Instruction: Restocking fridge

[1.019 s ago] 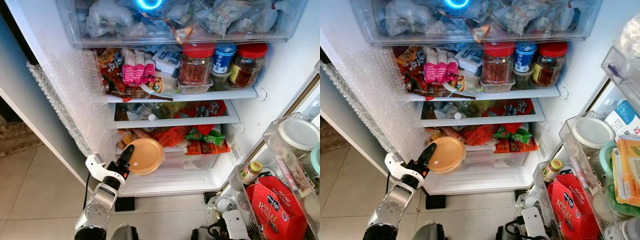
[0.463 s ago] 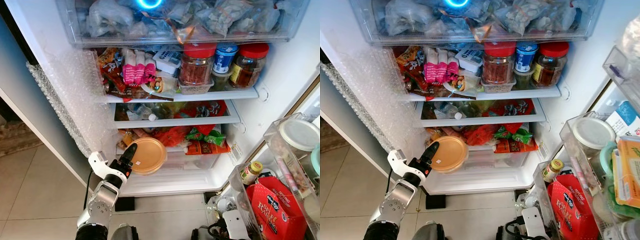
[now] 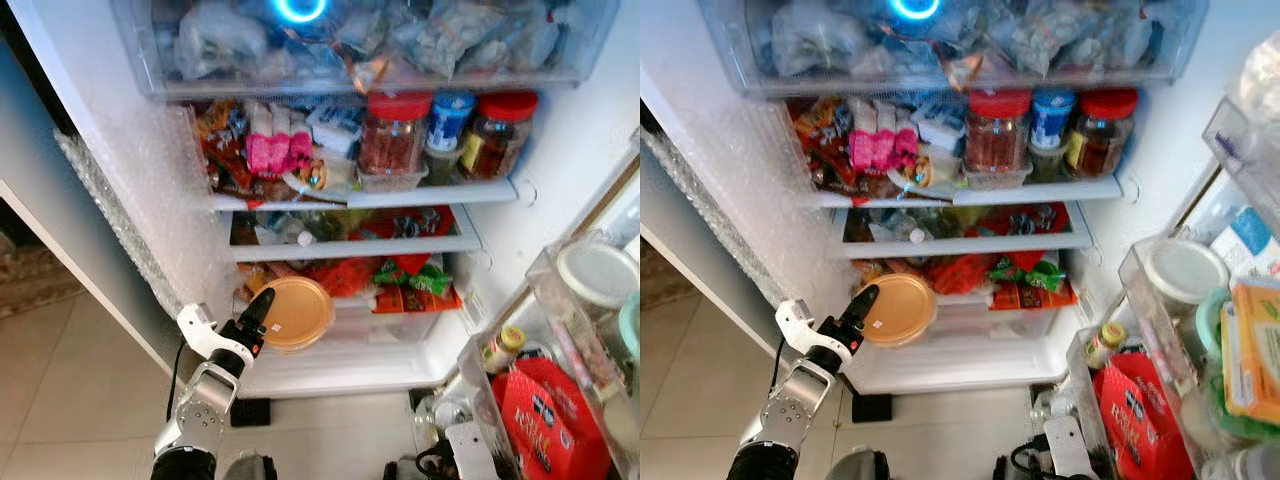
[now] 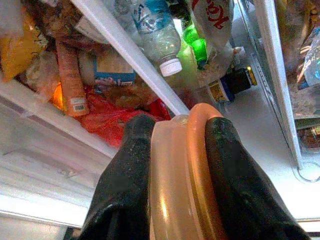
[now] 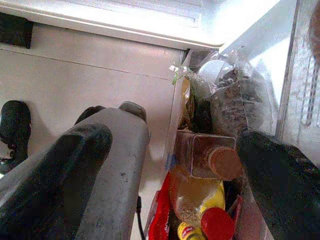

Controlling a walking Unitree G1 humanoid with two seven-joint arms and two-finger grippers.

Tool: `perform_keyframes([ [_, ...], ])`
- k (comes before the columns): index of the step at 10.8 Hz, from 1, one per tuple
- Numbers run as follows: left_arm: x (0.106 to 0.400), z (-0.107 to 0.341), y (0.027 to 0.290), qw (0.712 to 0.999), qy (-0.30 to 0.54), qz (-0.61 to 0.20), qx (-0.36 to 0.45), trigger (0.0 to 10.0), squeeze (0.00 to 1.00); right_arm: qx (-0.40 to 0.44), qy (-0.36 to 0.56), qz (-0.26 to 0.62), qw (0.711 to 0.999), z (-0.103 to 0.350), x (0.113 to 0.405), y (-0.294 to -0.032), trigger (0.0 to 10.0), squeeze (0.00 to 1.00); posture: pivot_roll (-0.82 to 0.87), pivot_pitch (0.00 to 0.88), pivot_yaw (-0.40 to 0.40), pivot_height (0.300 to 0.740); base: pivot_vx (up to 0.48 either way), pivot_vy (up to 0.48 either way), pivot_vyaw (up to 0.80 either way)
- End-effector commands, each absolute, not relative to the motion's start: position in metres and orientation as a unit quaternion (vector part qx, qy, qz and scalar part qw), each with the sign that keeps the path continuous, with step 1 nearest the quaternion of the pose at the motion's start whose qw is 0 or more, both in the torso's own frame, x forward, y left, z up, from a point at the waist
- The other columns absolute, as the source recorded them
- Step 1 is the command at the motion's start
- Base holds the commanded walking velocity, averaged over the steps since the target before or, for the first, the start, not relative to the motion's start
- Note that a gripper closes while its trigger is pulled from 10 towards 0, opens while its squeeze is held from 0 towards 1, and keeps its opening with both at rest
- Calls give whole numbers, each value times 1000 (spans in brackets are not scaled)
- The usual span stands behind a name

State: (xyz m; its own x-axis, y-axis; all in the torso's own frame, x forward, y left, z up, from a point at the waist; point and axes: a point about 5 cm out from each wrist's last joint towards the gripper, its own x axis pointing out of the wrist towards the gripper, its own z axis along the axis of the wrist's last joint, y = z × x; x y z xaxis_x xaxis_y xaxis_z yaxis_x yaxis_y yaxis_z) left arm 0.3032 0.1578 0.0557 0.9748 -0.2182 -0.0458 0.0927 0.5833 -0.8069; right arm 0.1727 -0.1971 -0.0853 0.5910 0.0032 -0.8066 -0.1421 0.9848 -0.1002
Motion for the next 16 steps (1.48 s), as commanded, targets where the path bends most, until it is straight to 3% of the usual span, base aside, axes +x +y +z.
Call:
perform_keyframes([
  [1,304,55,159,891,72,-91,-439,10000,0,-72,485,41,871,-94,154,-197,10000,0,-81,128,11,656,307,0,0],
  [10,303,50,154,902,90,-102,-411,10000,0,-71,482,38,872,-94,154,-198,10000,0,-82,128,8,648,300,0,0],
  [16,306,54,154,902,82,-111,-409,10000,0,-70,480,41,874,-94,154,-197,10000,0,-72,129,7,620,0,0,0],
])
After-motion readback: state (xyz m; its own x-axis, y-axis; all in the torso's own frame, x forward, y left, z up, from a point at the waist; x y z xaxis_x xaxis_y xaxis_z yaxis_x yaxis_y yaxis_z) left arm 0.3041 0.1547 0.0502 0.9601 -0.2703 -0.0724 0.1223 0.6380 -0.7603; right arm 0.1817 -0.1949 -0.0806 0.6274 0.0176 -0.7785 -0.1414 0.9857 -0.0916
